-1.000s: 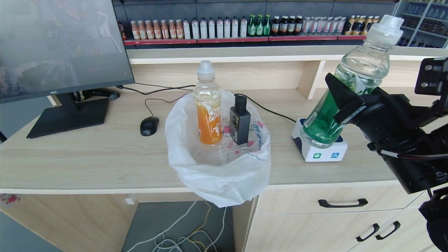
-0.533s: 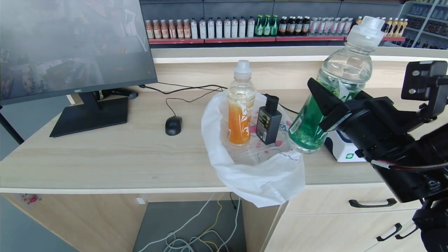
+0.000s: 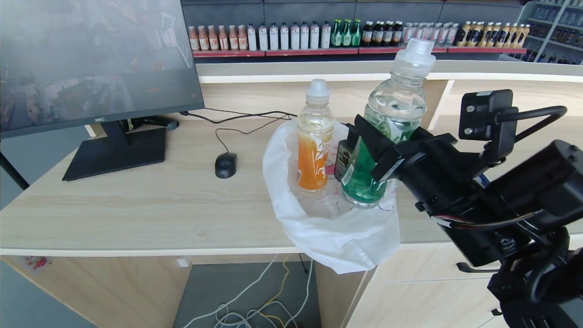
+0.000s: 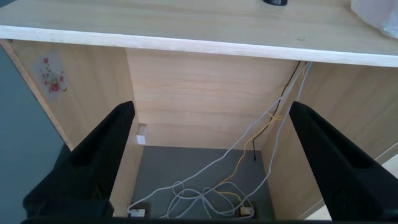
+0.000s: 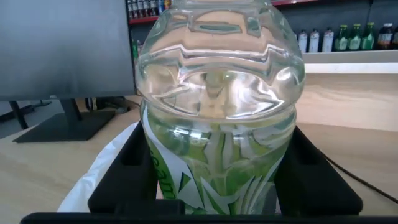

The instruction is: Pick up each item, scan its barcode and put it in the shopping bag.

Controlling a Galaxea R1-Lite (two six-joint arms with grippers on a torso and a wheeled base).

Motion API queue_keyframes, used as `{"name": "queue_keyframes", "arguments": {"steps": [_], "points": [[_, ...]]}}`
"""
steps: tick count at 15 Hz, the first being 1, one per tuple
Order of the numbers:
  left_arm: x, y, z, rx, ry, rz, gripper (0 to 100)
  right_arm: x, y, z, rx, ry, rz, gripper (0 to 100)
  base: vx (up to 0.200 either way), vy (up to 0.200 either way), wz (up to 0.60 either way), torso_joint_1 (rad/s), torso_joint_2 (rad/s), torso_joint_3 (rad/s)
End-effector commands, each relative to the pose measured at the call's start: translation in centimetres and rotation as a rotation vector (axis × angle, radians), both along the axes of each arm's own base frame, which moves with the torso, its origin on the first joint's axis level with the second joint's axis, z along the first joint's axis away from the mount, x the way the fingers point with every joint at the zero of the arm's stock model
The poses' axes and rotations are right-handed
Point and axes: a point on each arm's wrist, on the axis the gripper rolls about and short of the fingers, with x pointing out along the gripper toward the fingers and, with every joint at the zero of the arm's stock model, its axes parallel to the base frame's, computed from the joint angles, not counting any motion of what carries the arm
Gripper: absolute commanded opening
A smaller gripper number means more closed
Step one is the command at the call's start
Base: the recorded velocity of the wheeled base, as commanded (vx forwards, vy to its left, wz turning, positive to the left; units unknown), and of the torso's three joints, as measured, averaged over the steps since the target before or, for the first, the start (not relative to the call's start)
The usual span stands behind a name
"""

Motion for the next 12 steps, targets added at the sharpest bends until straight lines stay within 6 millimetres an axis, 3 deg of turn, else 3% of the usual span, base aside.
{"name": "queue_keyframes", "arguments": {"steps": [1, 7, 12], "points": [[0.0, 0.0, 0.0, 0.0, -0.001, 0.0, 100, 1.1, 1.0, -1.4, -0.023, 0.03, 0.003, 0, 0.0, 0.0, 0.0, 0.0, 0.0, 0.0], [0.0, 0.0, 0.0, 0.0, -0.001, 0.0, 100, 3.7, 2.1, -3.7, -0.058, 0.075, -0.02, 0, 0.0, 0.0, 0.0, 0.0, 0.0, 0.0], [0.0, 0.0, 0.0, 0.0, -0.001, 0.0, 100, 4.7, 2.9, -5.1, -0.079, 0.101, -0.017, 0, 0.0, 0.0, 0.0, 0.0, 0.0, 0.0]]}}
